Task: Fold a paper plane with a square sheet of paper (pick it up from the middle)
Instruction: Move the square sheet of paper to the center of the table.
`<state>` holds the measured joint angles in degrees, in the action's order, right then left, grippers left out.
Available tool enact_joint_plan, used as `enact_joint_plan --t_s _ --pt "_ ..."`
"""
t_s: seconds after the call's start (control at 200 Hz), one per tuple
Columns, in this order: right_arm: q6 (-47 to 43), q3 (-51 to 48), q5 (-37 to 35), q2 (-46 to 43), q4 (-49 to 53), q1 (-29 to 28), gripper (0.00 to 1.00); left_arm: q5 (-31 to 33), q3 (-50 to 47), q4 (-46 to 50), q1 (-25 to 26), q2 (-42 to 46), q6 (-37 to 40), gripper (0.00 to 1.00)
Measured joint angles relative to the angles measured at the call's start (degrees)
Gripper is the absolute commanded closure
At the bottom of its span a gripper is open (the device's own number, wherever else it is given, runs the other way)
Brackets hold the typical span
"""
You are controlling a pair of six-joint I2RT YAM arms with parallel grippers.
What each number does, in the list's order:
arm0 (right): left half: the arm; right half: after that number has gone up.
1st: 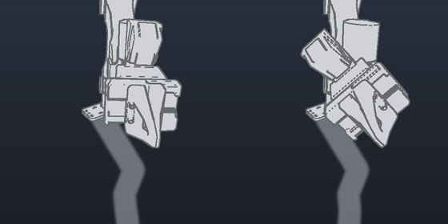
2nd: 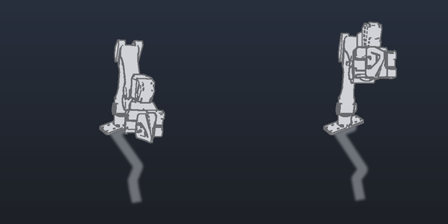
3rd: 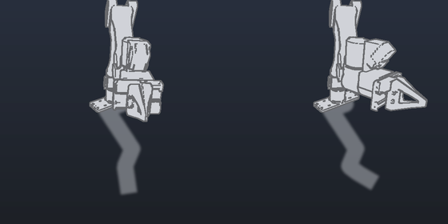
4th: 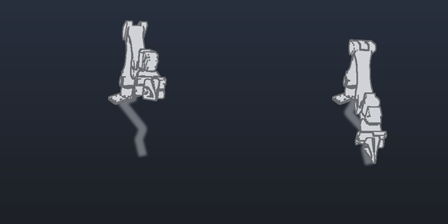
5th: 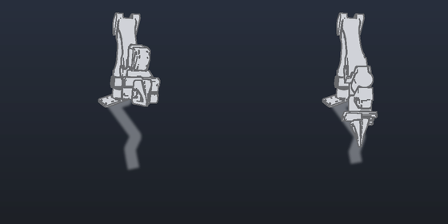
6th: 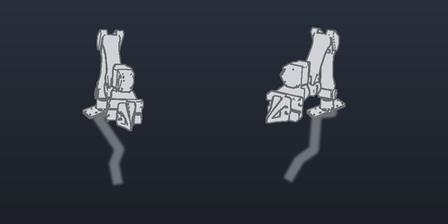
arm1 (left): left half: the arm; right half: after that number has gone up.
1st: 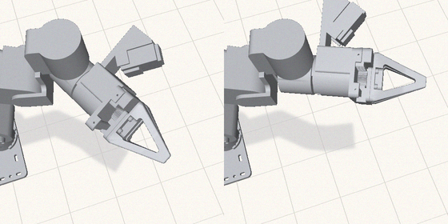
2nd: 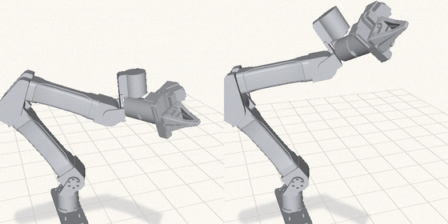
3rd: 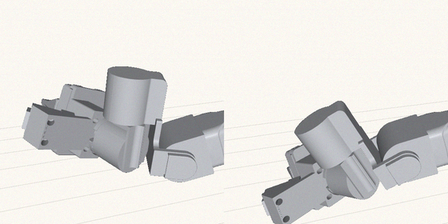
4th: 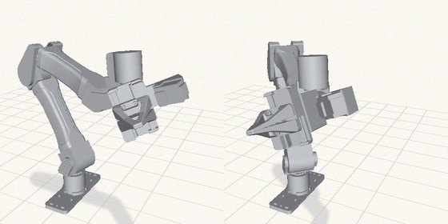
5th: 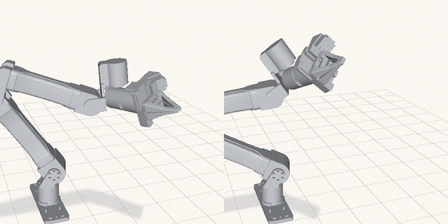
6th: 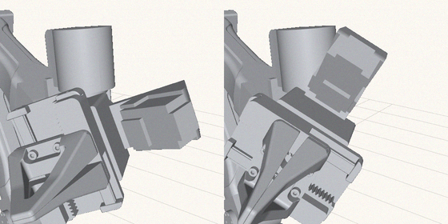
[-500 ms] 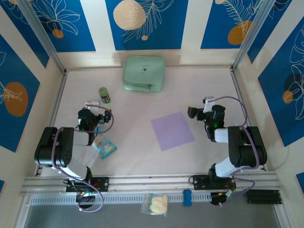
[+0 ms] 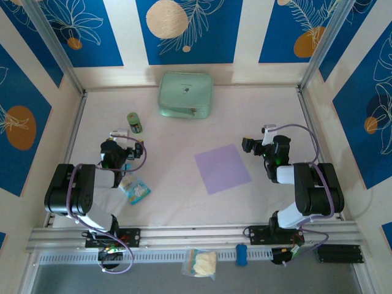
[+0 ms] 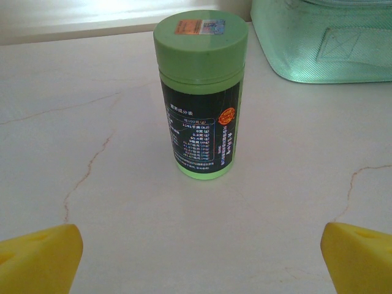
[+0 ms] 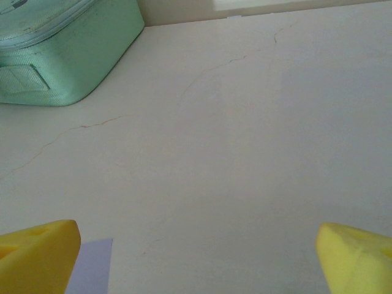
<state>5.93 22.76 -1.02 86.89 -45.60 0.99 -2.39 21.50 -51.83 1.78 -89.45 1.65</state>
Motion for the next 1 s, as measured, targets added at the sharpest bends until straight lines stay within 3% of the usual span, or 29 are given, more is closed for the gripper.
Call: enact_joint_plan --t_s 0.675,0.835,1.001 --pt "-0.2 0.0 0.0 -0.4 0.7 -0.3 0.01 0.0 -0.9 -2.2 0.0 0.1 0.0 0.01" --pt "-0.4 1.4 -2.4 -7.2 8.5 -1.9 0.01 0.5 -2.6 -0.1 0.0 4.8 0.0 0.01" --pt "4.9 10.6 -6.2 -13.9 23.8 -3.8 0.01 3.1 -0.5 8.6 0.2 14.9 -1.4 0.00"
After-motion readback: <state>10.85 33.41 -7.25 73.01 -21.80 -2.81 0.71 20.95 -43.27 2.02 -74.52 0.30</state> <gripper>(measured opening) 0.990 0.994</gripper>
